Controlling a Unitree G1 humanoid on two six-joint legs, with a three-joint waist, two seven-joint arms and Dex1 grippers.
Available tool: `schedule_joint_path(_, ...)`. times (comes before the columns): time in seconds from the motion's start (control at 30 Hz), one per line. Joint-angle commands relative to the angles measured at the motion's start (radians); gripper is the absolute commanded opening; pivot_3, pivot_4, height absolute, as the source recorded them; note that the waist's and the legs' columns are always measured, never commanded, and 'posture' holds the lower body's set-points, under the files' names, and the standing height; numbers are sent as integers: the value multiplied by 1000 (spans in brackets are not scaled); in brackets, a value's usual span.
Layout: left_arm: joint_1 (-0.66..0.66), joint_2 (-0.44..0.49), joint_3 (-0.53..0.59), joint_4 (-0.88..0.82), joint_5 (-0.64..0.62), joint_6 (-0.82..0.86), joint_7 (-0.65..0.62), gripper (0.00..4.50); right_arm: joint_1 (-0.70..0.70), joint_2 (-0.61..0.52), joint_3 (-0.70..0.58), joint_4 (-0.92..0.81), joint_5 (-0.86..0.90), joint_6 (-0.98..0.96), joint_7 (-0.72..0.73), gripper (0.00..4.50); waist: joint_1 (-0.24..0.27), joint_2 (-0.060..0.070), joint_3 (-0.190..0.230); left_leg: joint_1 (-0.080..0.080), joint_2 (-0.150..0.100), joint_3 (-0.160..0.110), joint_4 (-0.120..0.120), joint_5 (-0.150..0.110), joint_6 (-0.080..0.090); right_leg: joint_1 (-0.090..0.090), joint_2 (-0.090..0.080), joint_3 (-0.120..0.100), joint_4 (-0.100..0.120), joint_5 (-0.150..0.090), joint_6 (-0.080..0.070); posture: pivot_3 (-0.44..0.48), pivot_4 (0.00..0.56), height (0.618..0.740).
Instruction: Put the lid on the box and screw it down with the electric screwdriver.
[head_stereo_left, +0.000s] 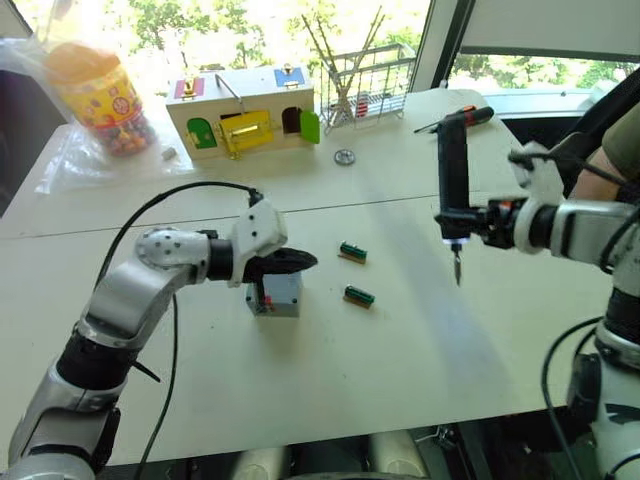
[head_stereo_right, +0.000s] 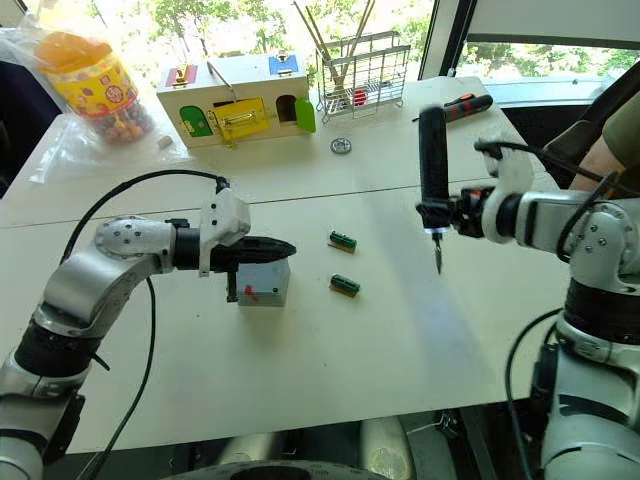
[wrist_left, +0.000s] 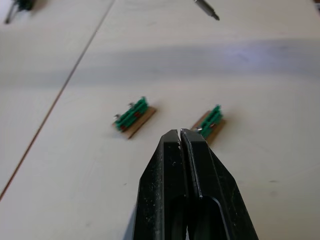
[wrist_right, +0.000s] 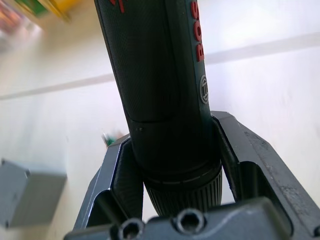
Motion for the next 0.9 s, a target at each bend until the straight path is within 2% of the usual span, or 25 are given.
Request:
schedule_joint_path(0.03,-19,11,-26,-28,-23,-3,-58,0,14,-74,64,39,76,13,67,1761,-2,0,1,0,0,0,1,-1,1,0,0,0,0,0,0,0,150,740)
schedule_joint_path(0.37,55,4,-100,-58,56,-47,-34,0,-39,-127,256,268,5,13,128,1761,7,-2,10,-1,-1,3,9,-1,2,2,-1,0,0,0,0,0,150,740)
schedule_joint_path(0.6,93,-2,-102,-70,77,-47,-1,0,-75,-131,367,308,-30,13,167,1761,6,-3,10,-1,-1,2,9,-1,2,3,-1,0,0,0,0,0,150,740)
schedule_joint_path(0.67,95,0,-99,-67,80,-47,3,0,-84,-128,390,317,-54,6,173,2765,6,-3,11,-1,-1,2,9,-1,2,3,-1,0,0,0,0,0,150,740)
schedule_joint_path(0.7,95,1,-95,-65,80,-46,4,0,-87,-128,402,319,-62,4,180,3015,6,-3,11,-1,-1,2,10,-1,2,3,-1,0,0,0,0,0,150,740)
schedule_joint_path(0.8,96,15,-80,-48,82,-53,0,0,-91,-135,427,316,-82,-14,197,4179,6,-4,10,-1,-1,1,11,-1,2,5,-1,-1,0,0,0,0,150,740)
schedule_joint_path(0.83,94,23,-74,-37,86,-58,-3,0,-89,-141,438,307,-91,-29,203,4480,6,-5,9,0,-1,1,11,-1,2,5,-1,-1,0,0,0,0,150,740)
schedule_joint_path(0.9,91,34,-67,-18,92,-71,-5,0,-86,-150,453,286,-99,-44,216,4480,7,-6,9,0,-1,1,11,-1,2,6,-1,-1,-1,0,0,0,150,740)
